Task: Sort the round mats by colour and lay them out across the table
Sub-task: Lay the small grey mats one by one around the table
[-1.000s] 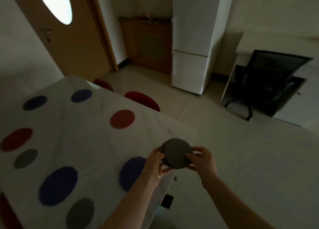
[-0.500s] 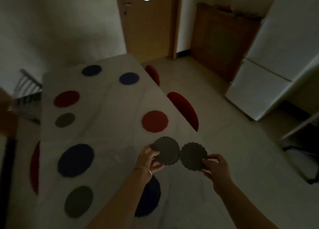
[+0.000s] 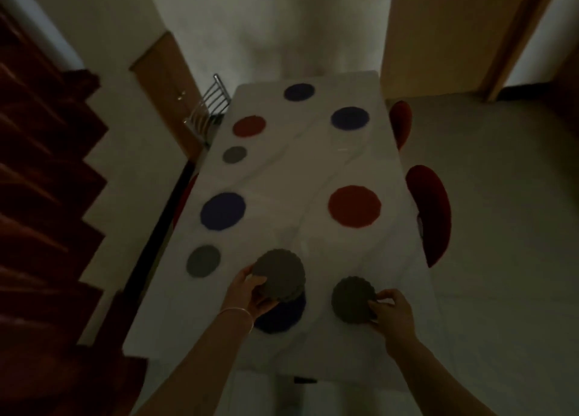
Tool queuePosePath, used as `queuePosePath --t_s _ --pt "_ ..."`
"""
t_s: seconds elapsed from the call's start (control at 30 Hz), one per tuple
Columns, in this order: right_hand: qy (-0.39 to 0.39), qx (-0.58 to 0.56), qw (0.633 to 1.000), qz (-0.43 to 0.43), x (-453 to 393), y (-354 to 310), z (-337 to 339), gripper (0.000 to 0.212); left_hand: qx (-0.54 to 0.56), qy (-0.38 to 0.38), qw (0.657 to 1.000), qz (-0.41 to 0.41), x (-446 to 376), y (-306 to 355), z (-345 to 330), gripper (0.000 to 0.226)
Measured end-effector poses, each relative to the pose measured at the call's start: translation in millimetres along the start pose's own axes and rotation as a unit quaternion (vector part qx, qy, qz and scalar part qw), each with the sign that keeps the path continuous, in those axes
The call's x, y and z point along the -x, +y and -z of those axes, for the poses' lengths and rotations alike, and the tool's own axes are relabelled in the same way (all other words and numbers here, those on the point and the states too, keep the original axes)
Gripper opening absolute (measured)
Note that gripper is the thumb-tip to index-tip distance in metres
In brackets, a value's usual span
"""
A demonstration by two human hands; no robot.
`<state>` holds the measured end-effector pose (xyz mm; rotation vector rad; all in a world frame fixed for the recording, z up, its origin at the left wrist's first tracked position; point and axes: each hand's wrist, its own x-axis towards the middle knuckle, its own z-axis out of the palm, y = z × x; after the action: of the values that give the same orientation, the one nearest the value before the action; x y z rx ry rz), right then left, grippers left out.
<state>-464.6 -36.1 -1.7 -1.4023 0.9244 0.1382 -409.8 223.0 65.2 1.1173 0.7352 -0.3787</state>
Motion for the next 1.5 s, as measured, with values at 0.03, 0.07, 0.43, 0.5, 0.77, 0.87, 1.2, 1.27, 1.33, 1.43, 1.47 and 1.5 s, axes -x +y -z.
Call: queuePosePath --t_s 0.03,0.07,0.43,0.5,0.77,0.87,1.2,1.27,1.33,1.43,1.47,1.5 --pt "-0.002 0.015 1.000 0.002 -1.8 1.3 2.3 0.021 0.010 0.012 1.000 -0.003 6.9 -5.4 4.1 0.033" --pt "-0.004 0.031 0.999 0.004 -3.5 2.6 4.1 0.021 0.020 0.023 1.000 -0.008 12.7 -10.3 7.9 0.032" --pt "0.009 0.145 0.988 0.051 -13.2 9.0 10.7 0.020 0.057 0.058 0.997 -0.020 30.8 -29.0 24.4 0.034" --pt "0.005 0.156 0.986 0.051 -12.0 6.9 12.6 0.020 0.061 0.059 0.996 -0.021 30.9 -31.1 22.1 0.033" --pt "-0.025 0.204 0.975 0.085 3.4 -3.8 24.0 0.024 0.093 0.022 0.995 0.009 32.7 -31.4 -1.0 0.040" --pt "-0.075 0.117 0.988 0.060 16.5 -27.8 20.8 0.009 0.103 -0.017 0.994 0.032 28.6 -33.3 -26.7 0.047" --pt "-0.111 0.074 0.976 0.170 8.6 -137.6 74.0 0.039 0.009 -0.140 0.990 0.022 18.5 -30.8 -190.1 0.025" --pt "-0.105 0.057 0.978 0.169 -8.6 -152.2 98.7 0.037 0.018 -0.141 0.989 0.026 18.3 -33.3 -219.3 0.022" --pt "-0.101 0.031 0.981 0.162 -29.9 -166.3 122.7 0.034 0.032 -0.139 0.989 0.035 18.7 -38.8 -252.6 0.023" --pt "-0.119 0.001 0.983 0.141 -69.0 -185.0 158.5 0.030 0.072 -0.123 0.988 0.057 17.5 -50.5 -307.9 0.030" --pt "-0.129 0.001 0.982 0.138 -81.8 -191.0 170.7 0.030 0.086 -0.115 0.988 0.057 15.9 -56.8 -324.9 0.031" --pt "-0.138 0.006 0.981 0.137 -94.9 -198.1 183.1 0.030 0.100 -0.105 0.988 0.055 15.0 -63.6 -341.9 0.028"
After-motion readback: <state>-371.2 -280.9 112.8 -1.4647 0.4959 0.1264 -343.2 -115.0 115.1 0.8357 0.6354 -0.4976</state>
